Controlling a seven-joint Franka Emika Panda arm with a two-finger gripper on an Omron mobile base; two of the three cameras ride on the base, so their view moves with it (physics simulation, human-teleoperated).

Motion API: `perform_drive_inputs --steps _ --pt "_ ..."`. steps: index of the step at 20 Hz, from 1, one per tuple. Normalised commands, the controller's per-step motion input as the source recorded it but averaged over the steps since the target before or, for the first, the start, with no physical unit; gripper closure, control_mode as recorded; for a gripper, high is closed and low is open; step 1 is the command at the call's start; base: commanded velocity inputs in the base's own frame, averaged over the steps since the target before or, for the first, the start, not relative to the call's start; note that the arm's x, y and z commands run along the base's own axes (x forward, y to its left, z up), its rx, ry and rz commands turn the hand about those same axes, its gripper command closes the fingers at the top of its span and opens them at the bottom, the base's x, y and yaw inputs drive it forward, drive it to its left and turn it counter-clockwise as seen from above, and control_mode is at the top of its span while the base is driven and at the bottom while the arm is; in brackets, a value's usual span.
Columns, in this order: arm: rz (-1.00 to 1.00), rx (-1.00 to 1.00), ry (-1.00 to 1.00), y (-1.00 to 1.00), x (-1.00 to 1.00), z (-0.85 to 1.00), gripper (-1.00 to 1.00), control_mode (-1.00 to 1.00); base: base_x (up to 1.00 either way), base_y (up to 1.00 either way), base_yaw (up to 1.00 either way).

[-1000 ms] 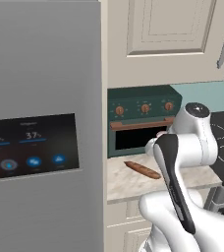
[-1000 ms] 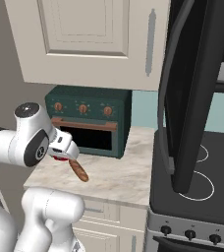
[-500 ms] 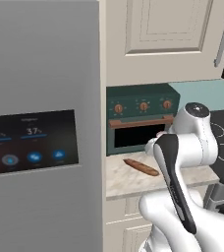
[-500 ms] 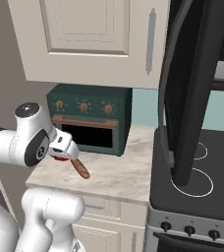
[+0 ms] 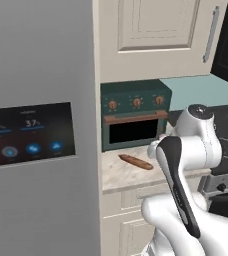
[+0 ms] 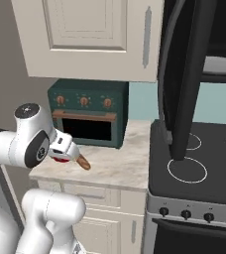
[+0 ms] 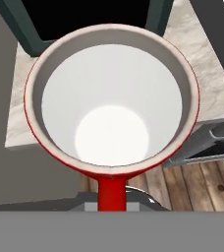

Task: Pick the mug from the counter and place it inside the microwave. Then close the microwave.

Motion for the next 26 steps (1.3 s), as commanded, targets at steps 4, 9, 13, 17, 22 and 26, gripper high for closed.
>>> perform_drive_inputs --steps 4,9,13,17,22,26 --pt "0.0 0.0 0.0 0.0 0.0 0.0 1.0 1.0 -0.52 0.05 -0.29" --pt "0.0 0.0 0.0 0.0 0.0 0.0 1.0 1.0 -0.49 0.0 -0.44" --pt "0.0 0.0 0.0 0.0 0.0 0.0 1.0 1.0 -0.48 0.0 -0.55" --pt "0.0 0.0 0.0 0.0 0.0 0.0 1.0 1.0 -0.38 -0.12 -0.61" --pt "0.0 0.0 0.0 0.0 0.0 0.0 1.0 1.0 -0.2 -0.25 -0.61" --pt "0.0 0.0 0.0 0.0 0.0 0.0 1.0 1.0 -0.06 -0.3 -0.6"
